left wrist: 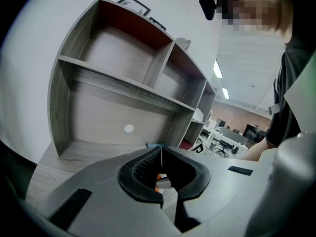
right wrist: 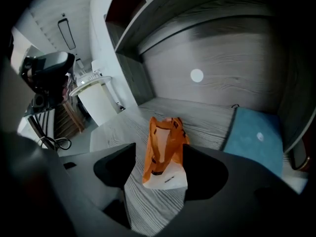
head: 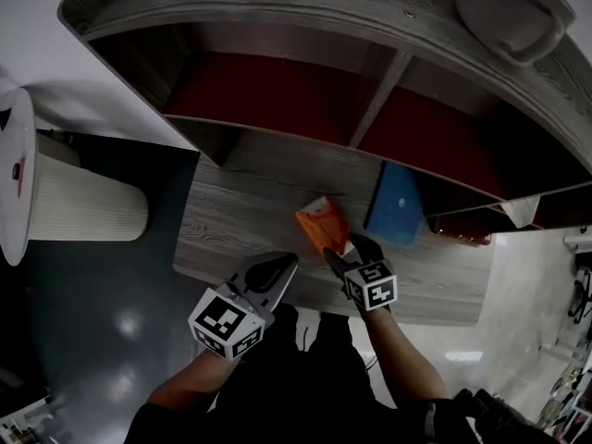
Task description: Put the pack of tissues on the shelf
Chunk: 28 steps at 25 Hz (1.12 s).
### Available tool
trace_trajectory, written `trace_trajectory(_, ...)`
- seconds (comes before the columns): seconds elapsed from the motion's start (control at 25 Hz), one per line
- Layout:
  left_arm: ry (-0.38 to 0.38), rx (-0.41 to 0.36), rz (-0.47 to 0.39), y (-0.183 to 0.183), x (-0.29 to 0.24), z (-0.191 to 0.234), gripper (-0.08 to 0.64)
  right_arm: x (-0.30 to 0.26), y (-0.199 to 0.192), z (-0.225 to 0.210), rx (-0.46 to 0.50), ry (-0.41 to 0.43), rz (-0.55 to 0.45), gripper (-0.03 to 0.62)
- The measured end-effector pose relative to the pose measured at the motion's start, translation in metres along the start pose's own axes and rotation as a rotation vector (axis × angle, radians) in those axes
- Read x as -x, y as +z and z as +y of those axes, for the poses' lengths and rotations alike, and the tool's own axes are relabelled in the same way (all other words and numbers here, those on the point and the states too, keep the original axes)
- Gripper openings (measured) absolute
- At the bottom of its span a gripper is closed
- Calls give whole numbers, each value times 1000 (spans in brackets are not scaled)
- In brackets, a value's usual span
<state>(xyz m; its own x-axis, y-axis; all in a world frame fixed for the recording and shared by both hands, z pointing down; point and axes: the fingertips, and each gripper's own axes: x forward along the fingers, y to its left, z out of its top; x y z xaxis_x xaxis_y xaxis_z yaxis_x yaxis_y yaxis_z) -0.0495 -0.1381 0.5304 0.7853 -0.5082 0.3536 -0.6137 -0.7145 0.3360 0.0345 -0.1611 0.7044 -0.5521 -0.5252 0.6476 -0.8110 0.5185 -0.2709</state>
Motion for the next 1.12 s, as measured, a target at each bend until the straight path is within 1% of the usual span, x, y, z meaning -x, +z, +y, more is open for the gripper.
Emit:
trace_trajectory(0.2, -1, -6, -2, 1, 3, 4, 18, -12, -18, -7, -22, -19, 71, 249)
trace_trajectory(0.28, 1, -8, -7, 4, 4, 5, 18, -11, -20, -7, -21, -23, 88, 242)
trace_trajectory(0.32, 1, -9, -9, 5, 4, 5, 18, -10, -19, -7, -20, -25, 90, 219)
trace_trajectory(0.36, 1, -10, -12, 7, 4, 5, 18, -9, -20, -8, -17, -27, 94, 170)
trace_trajectory(0.4, 1, -11, -14, 9, 4, 4, 18, -8, -21, -9, -14, -28, 96, 143)
trace_trajectory(0.56, -1, -21, -28, 18, 2, 0, 18, 3, -9, -8, -7, -30, 71, 80)
trace_trajectory(0.64, -3, -25, -39, 23, 1, -3, 18, 10, -7, -7, -2, -27, 69, 63)
trace_trajectory(0.88, -10, -41, -71, 41, -1, -15, 18, 36, -2, -6, 21, -17, 53, 41)
trace_trajectory(1.12, -11, -63, -102, 58, -1, -28, 18, 79, 33, -4, 63, -26, -37, 35)
